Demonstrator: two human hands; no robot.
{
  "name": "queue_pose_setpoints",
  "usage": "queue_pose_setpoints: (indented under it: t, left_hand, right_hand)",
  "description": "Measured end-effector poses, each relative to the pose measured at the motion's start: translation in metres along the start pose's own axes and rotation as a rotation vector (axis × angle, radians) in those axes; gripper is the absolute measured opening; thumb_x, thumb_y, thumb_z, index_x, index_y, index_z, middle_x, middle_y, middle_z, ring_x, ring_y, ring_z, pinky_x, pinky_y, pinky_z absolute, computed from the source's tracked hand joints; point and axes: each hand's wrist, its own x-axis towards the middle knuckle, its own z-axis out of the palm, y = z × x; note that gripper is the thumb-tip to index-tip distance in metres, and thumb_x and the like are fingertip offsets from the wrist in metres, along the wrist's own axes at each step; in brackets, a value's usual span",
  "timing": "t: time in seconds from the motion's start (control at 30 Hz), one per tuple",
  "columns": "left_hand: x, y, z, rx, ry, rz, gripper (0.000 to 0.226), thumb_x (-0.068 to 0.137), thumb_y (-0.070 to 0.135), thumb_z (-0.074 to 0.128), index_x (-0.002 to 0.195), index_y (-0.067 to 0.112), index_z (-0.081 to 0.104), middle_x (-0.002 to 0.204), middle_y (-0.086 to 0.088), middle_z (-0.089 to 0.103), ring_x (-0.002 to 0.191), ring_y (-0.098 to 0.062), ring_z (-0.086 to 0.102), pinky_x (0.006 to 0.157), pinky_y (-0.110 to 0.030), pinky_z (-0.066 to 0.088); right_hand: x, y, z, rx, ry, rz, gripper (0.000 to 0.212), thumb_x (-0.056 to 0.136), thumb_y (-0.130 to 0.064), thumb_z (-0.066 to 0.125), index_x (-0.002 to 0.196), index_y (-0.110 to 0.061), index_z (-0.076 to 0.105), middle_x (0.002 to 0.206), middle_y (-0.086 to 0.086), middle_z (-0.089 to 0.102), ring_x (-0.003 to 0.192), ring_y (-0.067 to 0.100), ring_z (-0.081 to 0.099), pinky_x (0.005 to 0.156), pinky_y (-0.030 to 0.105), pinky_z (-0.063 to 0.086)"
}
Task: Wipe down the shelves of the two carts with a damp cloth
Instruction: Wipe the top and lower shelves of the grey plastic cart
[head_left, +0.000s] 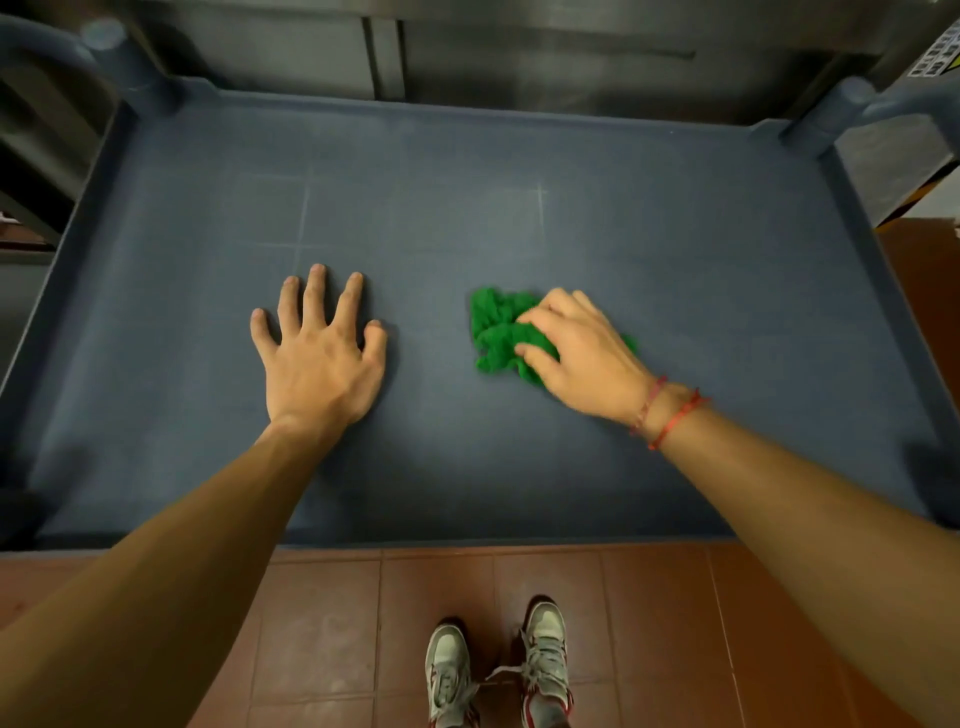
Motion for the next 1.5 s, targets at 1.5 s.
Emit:
queue_pose_setpoints:
  t: [1.5]
  left_hand:
    - [0.022,0.115,0.023,0.04,0.011,0.161,0.06,0.094,0.042,0.02,0.149,0.025,0.039,0.158,-0.008,0.033,0.146,-0.034,0.022,0.114,-0.062,0.017]
  right_hand:
    - [-0.053,0.026,-0.02,-0.061,-0.032,0.007,0.026,0.079,-0.036,0.05,0.094,-0.018,0.061,0.093,0.001,0.052,0.084,0.024,0.046,0.073,0.042,0.038]
